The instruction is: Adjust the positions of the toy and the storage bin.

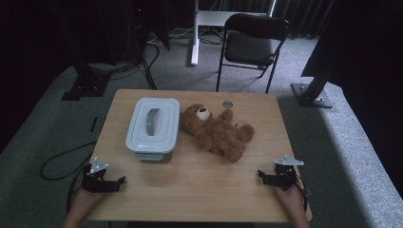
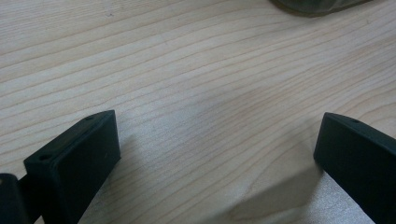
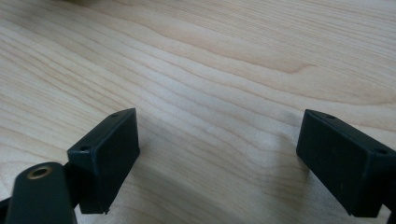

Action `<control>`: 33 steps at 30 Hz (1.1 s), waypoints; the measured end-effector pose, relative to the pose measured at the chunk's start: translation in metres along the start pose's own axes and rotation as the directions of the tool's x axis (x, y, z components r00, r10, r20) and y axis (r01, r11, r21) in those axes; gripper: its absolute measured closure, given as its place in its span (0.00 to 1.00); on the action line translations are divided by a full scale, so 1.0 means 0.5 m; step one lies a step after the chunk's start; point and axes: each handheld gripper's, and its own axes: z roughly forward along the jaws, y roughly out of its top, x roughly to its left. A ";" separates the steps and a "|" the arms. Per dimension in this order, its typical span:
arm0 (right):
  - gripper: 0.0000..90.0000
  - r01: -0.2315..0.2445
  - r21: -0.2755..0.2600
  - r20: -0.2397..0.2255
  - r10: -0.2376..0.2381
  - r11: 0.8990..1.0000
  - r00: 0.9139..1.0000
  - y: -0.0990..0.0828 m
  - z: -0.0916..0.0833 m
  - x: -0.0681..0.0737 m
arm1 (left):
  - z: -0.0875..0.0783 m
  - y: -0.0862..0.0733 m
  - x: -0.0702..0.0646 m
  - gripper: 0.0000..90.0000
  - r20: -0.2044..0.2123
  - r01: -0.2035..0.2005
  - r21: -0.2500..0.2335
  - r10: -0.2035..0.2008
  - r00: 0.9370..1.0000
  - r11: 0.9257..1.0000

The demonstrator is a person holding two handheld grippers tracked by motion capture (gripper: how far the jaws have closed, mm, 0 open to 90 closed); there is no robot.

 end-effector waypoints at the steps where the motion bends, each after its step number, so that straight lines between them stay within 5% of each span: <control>1: 0.14 0.001 0.002 0.000 -0.001 1.000 1.000 0.000 -0.001 0.000 | 0.000 0.000 0.000 0.01 0.001 0.000 0.000 0.000 1.000 1.000; 13: 0.14 -0.003 0.036 0.003 0.003 0.999 1.000 0.003 -0.006 0.002 | 0.000 0.000 0.002 0.01 0.008 -0.008 0.000 0.008 1.000 1.000; 22: 0.14 -0.028 0.072 -0.075 0.034 0.997 0.997 0.023 -0.008 0.004 | 0.000 0.000 0.002 0.01 0.012 -0.013 0.001 0.013 1.000 1.000; 33: 0.15 -0.023 0.011 -0.146 0.024 1.000 0.989 0.083 -0.028 0.008 | 0.000 0.001 0.001 0.01 0.008 -0.008 0.001 0.008 1.000 1.000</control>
